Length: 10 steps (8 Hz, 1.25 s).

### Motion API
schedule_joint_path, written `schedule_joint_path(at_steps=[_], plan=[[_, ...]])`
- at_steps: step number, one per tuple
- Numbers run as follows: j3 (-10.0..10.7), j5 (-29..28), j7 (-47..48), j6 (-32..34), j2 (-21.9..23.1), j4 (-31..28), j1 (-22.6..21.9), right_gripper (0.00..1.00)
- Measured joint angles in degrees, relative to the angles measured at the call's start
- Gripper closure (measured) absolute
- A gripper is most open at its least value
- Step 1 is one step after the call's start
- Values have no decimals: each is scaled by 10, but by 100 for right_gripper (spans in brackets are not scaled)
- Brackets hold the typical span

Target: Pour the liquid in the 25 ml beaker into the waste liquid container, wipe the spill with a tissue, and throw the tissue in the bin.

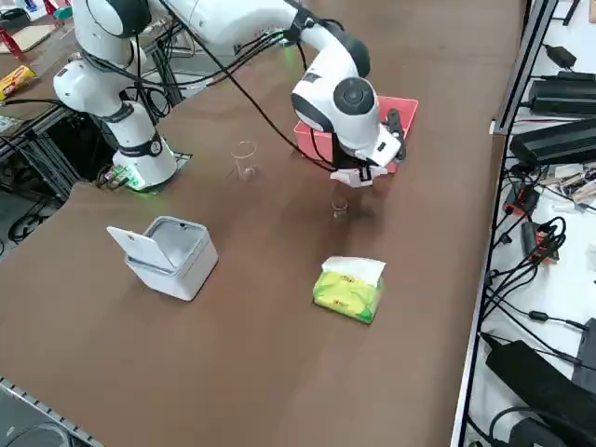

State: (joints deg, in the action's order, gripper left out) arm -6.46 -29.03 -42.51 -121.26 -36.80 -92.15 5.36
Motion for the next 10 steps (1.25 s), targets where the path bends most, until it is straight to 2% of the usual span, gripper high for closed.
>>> schedule_joint_path(at_steps=[4, 8, 10], plan=[[7, 26, 0, 18, 40, 24, 2, 98], [17, 40, 6, 90, 57, 65, 7, 98], [25, 78, 26, 135, 75, 87, 7, 98]])
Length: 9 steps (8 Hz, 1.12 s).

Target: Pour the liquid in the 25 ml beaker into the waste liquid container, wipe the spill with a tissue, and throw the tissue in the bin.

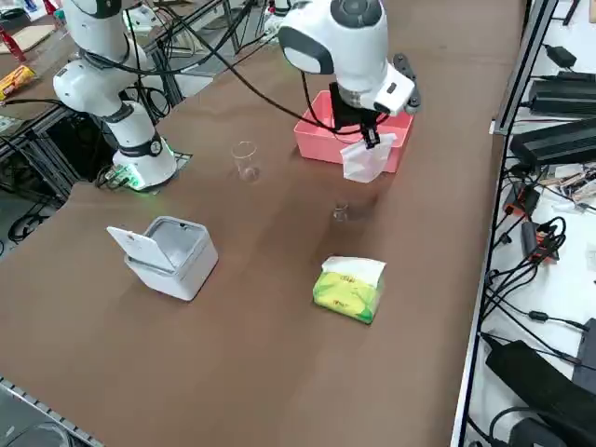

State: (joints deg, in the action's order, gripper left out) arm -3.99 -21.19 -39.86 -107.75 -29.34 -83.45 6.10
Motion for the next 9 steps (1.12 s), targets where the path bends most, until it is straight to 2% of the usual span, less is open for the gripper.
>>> schedule_joint_path(at_steps=[3, 6, 9], plan=[[14, 56, 41, 106, 13, 45, 0, 98], [26, 143, 90, 227, 27, 103, 1, 98], [57, 183, 93, 263, 87, 60, 4, 97]])
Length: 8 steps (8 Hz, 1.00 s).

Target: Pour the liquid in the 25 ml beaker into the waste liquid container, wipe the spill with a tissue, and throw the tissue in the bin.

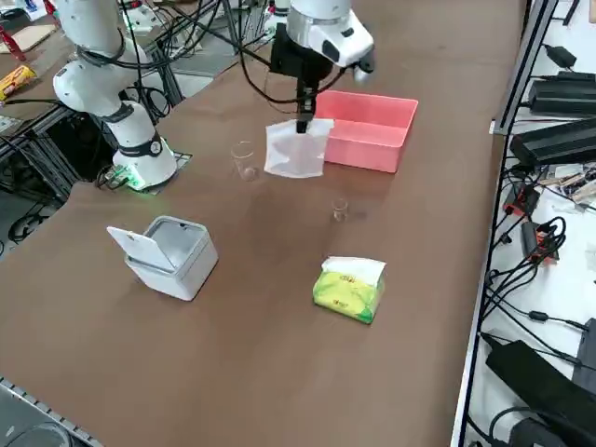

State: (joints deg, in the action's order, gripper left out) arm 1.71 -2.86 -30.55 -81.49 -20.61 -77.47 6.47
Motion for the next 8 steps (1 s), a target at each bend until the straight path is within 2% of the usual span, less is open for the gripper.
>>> schedule_joint_path(at_steps=[2, 6, 8], plan=[[18, 16, 4, 1, 36, -52, 0, 96], [69, 40, 4, -35, 96, -177, 5, 96], [75, 57, 4, -62, 118, -223, 31, 96]])
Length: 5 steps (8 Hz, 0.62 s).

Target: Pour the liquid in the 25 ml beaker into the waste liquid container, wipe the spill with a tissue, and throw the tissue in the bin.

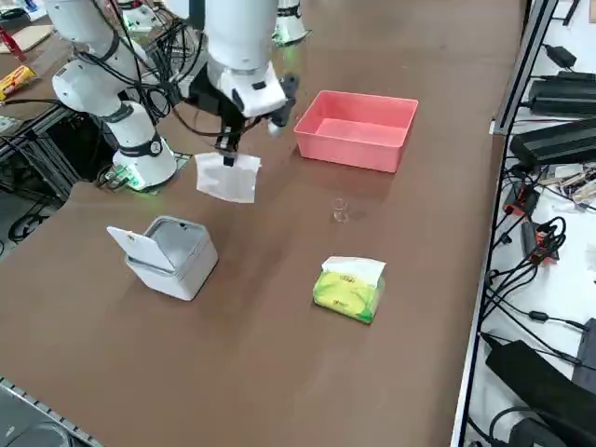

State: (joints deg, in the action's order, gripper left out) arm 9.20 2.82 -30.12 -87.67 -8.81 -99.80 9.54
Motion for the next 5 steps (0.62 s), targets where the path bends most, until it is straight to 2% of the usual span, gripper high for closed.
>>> schedule_joint_path(at_steps=[2, 5], plan=[[1, 5, -2, -37, 17, -45, 32, 96], [1, 20, -2, -104, 53, -123, 54, 96]])
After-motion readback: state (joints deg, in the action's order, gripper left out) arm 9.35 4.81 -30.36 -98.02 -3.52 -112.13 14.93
